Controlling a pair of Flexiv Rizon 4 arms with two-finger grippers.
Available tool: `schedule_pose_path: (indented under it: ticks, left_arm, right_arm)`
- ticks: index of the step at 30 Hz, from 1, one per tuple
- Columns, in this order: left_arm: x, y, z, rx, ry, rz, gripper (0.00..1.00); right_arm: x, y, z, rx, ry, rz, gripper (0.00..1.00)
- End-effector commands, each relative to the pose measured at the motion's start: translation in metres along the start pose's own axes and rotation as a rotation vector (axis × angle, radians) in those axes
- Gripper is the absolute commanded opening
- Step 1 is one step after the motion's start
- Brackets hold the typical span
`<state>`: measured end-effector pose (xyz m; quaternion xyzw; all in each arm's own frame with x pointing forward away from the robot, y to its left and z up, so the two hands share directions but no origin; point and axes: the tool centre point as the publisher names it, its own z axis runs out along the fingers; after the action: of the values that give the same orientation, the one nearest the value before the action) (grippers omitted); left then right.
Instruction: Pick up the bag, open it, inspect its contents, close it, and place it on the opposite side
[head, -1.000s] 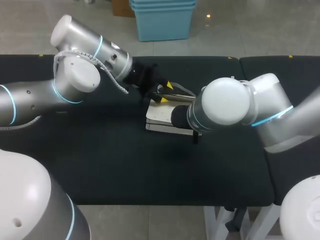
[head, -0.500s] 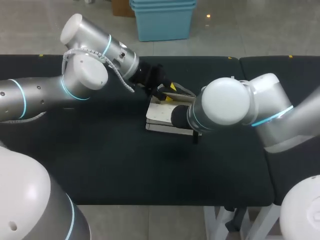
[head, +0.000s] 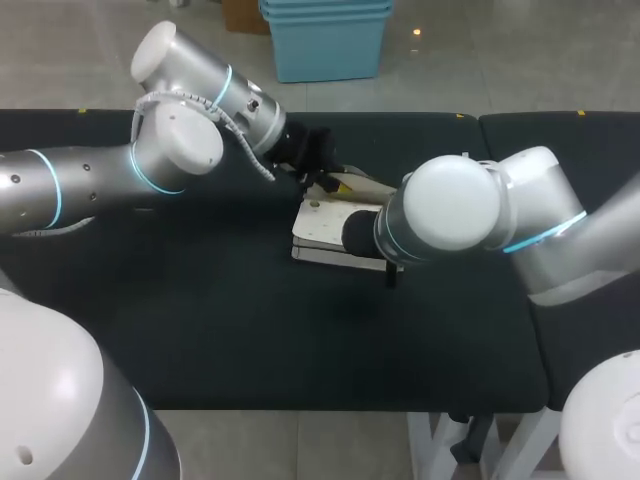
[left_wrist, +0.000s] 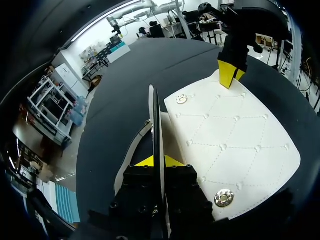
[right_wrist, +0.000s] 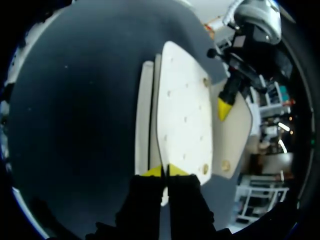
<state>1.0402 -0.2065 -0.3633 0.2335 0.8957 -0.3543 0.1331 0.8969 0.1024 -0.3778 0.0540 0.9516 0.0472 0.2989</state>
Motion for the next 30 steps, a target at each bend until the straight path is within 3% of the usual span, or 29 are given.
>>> schedule_pose_path:
  ticks: [1, 2, 3, 4, 14, 20, 24, 25, 26, 27, 28, 30]
  left_arm:
    - [-0.002, 0.001, 0.0, 0.013, -0.001, -0.006, 0.0]
    - [-0.002, 0.001, 0.0, 0.014, -0.002, -0.008, 0.0]
    - [-0.002, 0.001, -0.001, 0.014, -0.003, -0.009, 0.0]
    - [-0.002, 0.001, -0.001, 0.018, -0.005, -0.014, 0.0]
    - [-0.004, -0.001, -0.004, 0.016, -0.006, -0.035, 0.0]
    - [-0.004, -0.001, -0.004, 0.016, -0.006, -0.035, 0.0]
    - [-0.004, -0.001, -0.004, 0.016, -0.006, -0.035, 0.0]
    - [-0.004, -0.001, -0.004, 0.016, -0.006, -0.035, 0.0]
    - [-0.004, -0.001, -0.004, 0.016, -0.006, -0.035, 0.0]
    - [-0.004, -0.001, -0.004, 0.016, -0.006, -0.035, 0.0]
    - [-0.004, -0.001, -0.004, 0.016, -0.006, -0.035, 0.0]
    - [-0.004, -0.001, -0.004, 0.016, -0.006, -0.035, 0.0]
  right_arm:
    - [0.003, -0.001, 0.0, -0.003, -0.002, 0.002, 0.25]
    - [0.003, -0.001, -0.001, -0.001, 0.001, 0.001, 0.42]
    - [0.003, -0.001, -0.002, 0.0, 0.002, -0.001, 0.78]
    - [0.002, -0.001, -0.004, -0.001, 0.004, -0.003, 1.0]
    - [-0.008, 0.0, -0.04, -0.028, 0.027, 0.005, 1.0]
    - [-0.025, -0.003, -0.07, -0.045, 0.044, 0.018, 1.0]
    - [-0.034, -0.001, -0.077, -0.054, 0.065, 0.008, 1.0]
    - [-0.036, 0.0, -0.077, -0.054, 0.075, -0.003, 0.97]
    - [-0.038, 0.001, -0.077, -0.056, 0.084, -0.011, 0.77]
    - [-0.039, 0.002, -0.077, -0.059, 0.09, -0.017, 0.49]
    - [-0.042, 0.005, -0.075, -0.056, 0.103, -0.03, 0.37]
    - [-0.044, 0.007, -0.074, -0.058, 0.118, -0.046, 0.02]
